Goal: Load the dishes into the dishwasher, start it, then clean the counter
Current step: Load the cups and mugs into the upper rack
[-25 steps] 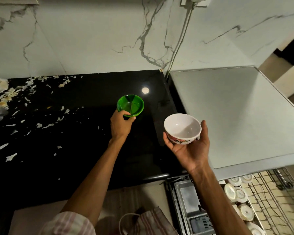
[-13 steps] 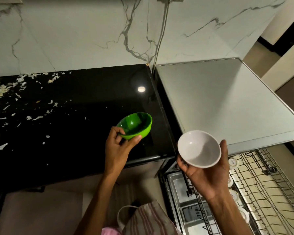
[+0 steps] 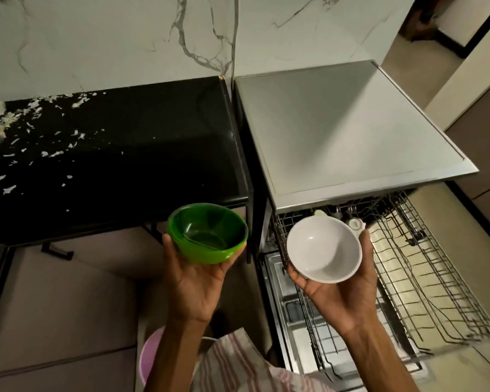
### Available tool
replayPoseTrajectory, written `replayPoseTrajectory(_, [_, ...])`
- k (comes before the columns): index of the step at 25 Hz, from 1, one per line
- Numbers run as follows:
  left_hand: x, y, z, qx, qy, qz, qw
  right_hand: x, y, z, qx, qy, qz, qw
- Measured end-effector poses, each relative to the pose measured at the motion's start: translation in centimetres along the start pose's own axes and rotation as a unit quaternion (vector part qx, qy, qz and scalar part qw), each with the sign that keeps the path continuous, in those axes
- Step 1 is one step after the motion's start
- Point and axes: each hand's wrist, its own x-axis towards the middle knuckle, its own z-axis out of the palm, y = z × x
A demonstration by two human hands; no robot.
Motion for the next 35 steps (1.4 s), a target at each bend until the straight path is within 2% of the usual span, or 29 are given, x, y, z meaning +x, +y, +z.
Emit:
replayPoseTrajectory(7, [-6.5,-1.2,-0.4,-0.024,-0.004,-0.100,0.995,-5.8,2.2,-3.7,0.020,0.025,-0.020,0.999])
replayPoseTrajectory(12, [-9.2,-1.1,-2.9,0.032,-0.026,-0.149,0.988,-10.2,4.4,-6.1,0.030,0.044,-0.090,0.995])
replayPoseTrajectory(17, [-12.3,-2.5,-4.1,0.025,-0.026,-0.203,0.979,-14.8,5.4,-9.5,0.046,0.083,-0.139,0.986])
replayPoseTrajectory(21, [-14.8,-4.7,-3.6,0.021,-0.042,-0.238,0.970,-17.9,5.3,-11.8,0.058,0.083,-0.156,0.982])
replayPoseTrajectory(28, [-18.2,-10.5,-1.0,0.044,-0.052,-0.239,0.969,-21.6,2.0,-16.1,0.073,0.044,-0.114,0.990])
replayPoseTrajectory(35, [-24.4,-19.2,1.8,0.005,0.004,-0.235,0.972,-24.4,-4.5,-22.5,0.041,0.016,-0.036,0.998])
